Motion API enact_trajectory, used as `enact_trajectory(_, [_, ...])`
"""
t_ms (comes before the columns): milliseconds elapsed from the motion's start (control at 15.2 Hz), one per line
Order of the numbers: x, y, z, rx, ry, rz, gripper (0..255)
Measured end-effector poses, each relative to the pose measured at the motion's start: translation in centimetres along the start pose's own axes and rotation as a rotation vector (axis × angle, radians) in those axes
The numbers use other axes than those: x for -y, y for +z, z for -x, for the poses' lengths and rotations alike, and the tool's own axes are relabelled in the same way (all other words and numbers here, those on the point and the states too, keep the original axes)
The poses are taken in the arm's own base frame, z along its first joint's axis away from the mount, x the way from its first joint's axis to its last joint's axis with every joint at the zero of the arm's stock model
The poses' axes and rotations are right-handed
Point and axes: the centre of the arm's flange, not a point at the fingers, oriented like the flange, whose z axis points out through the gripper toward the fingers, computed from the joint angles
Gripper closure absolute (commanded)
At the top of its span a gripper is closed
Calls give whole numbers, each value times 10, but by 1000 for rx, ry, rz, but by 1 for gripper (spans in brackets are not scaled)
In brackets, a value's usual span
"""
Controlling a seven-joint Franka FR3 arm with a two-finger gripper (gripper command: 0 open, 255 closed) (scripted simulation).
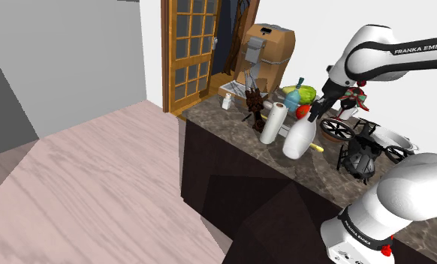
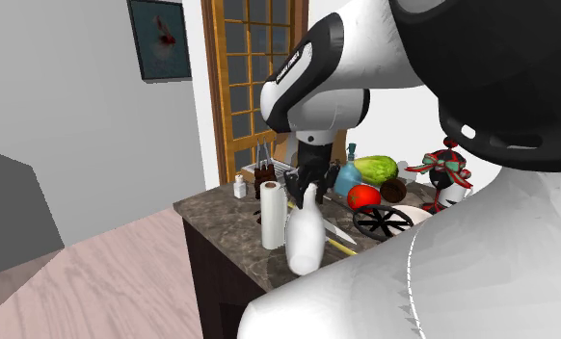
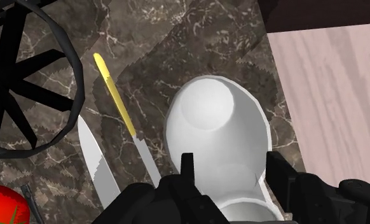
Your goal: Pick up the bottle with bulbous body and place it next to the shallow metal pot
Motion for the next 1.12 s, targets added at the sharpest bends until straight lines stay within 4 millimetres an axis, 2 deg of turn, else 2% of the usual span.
enact_trajectory(1122, [1, -88, -6, 0, 0, 0, 255])
